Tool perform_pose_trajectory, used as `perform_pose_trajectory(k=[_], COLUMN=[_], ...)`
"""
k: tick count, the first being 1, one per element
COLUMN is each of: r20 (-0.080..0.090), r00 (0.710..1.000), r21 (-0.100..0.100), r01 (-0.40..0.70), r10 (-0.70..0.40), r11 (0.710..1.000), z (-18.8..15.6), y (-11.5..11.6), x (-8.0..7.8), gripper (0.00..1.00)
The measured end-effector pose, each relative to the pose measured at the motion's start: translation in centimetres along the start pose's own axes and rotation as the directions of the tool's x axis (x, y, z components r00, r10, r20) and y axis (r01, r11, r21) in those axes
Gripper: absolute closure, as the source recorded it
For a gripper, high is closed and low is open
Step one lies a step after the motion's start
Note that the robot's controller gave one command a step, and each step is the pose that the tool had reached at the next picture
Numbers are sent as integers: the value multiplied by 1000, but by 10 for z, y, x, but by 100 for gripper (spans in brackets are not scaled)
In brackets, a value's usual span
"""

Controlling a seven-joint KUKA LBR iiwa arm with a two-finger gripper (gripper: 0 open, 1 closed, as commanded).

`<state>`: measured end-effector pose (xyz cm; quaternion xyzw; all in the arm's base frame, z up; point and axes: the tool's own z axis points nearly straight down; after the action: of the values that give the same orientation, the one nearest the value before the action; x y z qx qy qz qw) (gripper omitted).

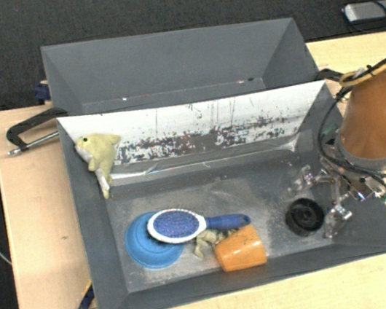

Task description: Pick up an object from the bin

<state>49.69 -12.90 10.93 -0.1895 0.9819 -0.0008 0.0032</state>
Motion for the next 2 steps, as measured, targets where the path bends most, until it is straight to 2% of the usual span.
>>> perform_pose_trajectory(k=[1, 2], r20=[-5, -4], r00=[983, 983], r21=[-4, -2], r01=[-185, -185], r10=[185, 185], r11=[983, 983], z=[38, 38], y=[-1, 0], x=[-3, -4], gripper=[0, 0])
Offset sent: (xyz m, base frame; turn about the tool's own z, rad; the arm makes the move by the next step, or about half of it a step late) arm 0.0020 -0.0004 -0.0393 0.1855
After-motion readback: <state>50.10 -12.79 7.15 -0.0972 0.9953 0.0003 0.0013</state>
